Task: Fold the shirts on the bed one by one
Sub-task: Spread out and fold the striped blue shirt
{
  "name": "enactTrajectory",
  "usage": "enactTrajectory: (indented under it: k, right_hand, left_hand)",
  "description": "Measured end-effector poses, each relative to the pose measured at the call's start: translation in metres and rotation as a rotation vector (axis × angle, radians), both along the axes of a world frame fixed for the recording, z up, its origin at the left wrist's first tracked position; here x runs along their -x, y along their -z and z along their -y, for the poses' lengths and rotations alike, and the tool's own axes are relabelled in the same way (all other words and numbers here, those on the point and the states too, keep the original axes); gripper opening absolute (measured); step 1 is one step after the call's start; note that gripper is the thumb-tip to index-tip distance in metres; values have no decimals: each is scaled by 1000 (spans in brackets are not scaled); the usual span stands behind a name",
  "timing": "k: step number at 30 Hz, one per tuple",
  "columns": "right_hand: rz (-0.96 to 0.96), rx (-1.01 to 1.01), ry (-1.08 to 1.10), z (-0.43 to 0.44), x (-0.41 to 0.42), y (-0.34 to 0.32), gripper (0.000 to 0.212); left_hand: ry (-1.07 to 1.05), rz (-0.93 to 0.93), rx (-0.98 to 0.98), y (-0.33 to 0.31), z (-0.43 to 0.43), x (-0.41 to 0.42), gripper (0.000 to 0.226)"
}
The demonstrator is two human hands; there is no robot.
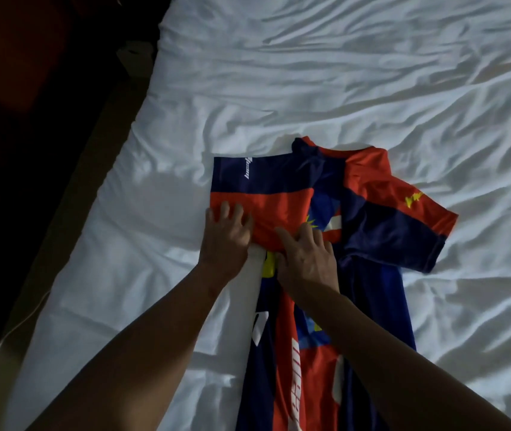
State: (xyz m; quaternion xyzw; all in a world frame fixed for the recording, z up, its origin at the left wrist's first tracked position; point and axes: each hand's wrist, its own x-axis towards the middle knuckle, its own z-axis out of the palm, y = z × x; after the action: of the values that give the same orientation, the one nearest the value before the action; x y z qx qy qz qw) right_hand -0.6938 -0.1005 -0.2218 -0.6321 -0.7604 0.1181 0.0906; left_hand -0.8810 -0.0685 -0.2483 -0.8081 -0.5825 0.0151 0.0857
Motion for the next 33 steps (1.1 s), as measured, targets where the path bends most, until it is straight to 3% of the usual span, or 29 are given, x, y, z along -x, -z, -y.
enactTrajectory:
  k: [3,6,8,11,14,17,23,25,28,31,33]
  right_hand:
    - [-59,-18,50,-12,-7,6,17]
    - [-215,9,180,-8,-24,1,13]
    - [-358,100,367,0,-32,-14,12]
    - [-532,273,640,12,-34,-33,12]
    - [-723,497,777,13,-17,-41,41]
    - [-1039,820,970,4,5,-48,48]
    - [-1354,802,1172,-15,19,-39,35]
    - [-1419,781,1182,-18,22,-36,32]
    - [-1553,736,1158,-15,26,-32,38]
    - [-1767,731,1132,-10,21,-37,44]
    - [-1803,703,1116,-7,13,-42,42]
  left_hand:
    - [55,82,-111,-8,-11,-2,16]
    - [205,313,-55,-27,-10,-14,8]
    - [219,418,72,-44,-3,-21,16]
    - [54,527,123,-60,-20,-19,37]
    - [-249,421,301,-51,-60,-7,54]
    - [-369,301,498,-36,-86,-5,70]
    - [-423,388,553,-38,-106,-2,38]
    - [-331,538,555,-42,-104,2,30]
    - [-275,767,596,-48,-100,5,35]
    - [-421,1074,789,-61,-98,0,27]
    - [-538,1279,931,-72,-93,-8,20]
